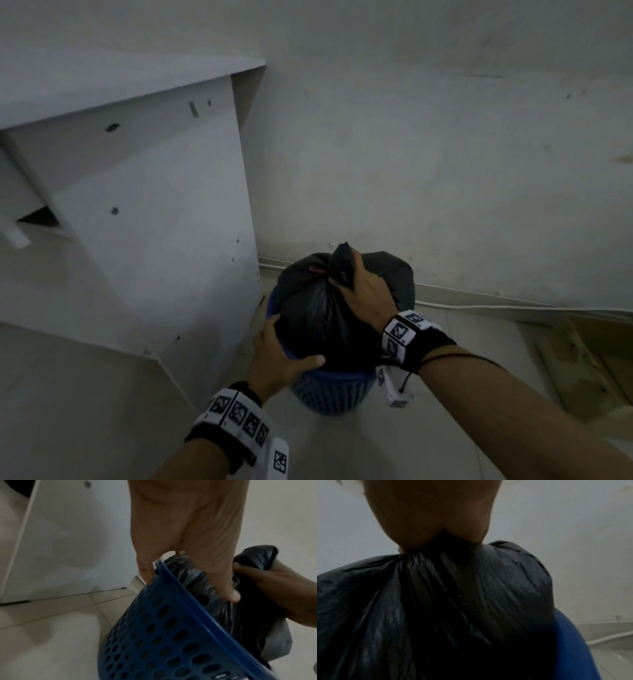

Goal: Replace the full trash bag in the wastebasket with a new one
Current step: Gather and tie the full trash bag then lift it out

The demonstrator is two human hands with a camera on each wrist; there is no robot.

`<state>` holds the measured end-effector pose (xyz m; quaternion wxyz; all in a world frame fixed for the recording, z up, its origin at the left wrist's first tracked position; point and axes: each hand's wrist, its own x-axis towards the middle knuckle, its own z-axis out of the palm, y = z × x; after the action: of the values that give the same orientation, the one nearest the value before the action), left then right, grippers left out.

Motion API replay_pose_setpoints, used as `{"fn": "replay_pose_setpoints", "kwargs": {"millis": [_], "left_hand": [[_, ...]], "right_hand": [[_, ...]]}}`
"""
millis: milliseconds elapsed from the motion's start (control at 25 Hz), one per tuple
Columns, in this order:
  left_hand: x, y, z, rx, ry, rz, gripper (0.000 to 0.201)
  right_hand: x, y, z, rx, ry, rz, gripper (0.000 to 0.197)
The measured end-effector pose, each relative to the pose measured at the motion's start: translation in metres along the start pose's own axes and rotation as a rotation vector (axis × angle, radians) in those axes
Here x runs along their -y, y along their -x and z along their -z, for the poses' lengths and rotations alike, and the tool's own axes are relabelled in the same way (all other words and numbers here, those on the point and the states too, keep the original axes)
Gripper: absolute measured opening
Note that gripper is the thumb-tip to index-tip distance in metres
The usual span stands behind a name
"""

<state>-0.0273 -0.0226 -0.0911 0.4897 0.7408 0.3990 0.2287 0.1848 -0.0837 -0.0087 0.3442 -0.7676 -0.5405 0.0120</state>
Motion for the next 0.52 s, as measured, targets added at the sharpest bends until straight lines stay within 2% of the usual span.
{"fn": "replay_pose_setpoints", "kwargs": {"millis": [120,280,520], "left_hand": [[0.005,0.0,-0.001,0.044,0.261,0.03,0.108],[0.012,-0.009,0.004,0.007,0.342,-0.034,0.101],[0.007,-0.022,0.0,-0.026,0.529,-0.049,0.086]], "right_hand": [[0.008,-0.001,-0.005,-0.048,-0.182,-0.026,0.065],[0.015,-0.019,0.0,-0.069,-0.293,-0.114,0.055],[0.038,-0.08,0.015,-0.119,-0.324,0.021,0.049]]}}
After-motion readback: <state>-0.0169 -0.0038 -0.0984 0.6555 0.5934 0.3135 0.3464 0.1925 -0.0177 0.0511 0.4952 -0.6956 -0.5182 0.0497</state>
